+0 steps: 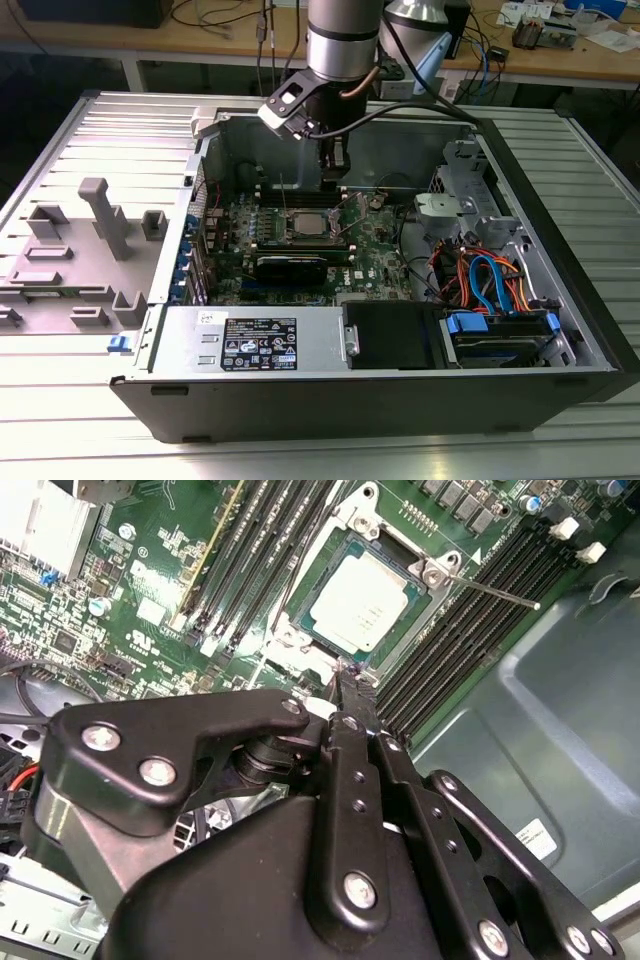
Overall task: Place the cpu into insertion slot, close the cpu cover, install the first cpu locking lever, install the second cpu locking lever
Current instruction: 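Close the cpu cover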
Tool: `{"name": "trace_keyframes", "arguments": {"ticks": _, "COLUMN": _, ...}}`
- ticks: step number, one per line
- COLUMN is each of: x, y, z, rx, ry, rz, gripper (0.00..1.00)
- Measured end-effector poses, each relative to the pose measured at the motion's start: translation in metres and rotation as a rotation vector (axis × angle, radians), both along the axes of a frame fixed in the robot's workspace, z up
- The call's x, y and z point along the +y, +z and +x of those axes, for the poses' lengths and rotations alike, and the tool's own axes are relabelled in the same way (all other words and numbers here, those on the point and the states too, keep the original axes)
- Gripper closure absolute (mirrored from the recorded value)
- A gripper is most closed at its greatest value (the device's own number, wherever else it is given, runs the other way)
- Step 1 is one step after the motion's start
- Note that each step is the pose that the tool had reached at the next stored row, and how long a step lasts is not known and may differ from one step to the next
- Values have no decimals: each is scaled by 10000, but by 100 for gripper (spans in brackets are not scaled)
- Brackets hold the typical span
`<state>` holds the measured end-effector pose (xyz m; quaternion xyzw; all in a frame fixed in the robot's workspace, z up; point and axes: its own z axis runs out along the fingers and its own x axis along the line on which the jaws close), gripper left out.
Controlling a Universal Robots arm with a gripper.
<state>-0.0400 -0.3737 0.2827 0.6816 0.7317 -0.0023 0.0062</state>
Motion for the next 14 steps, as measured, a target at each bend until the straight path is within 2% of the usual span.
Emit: {"name": "trace_keyframes", "arguments": {"ticks": 14, "x": 0, "y": 0, "z": 141, "rx": 0, "ry": -1, "rz": 0, "gripper": 89}}
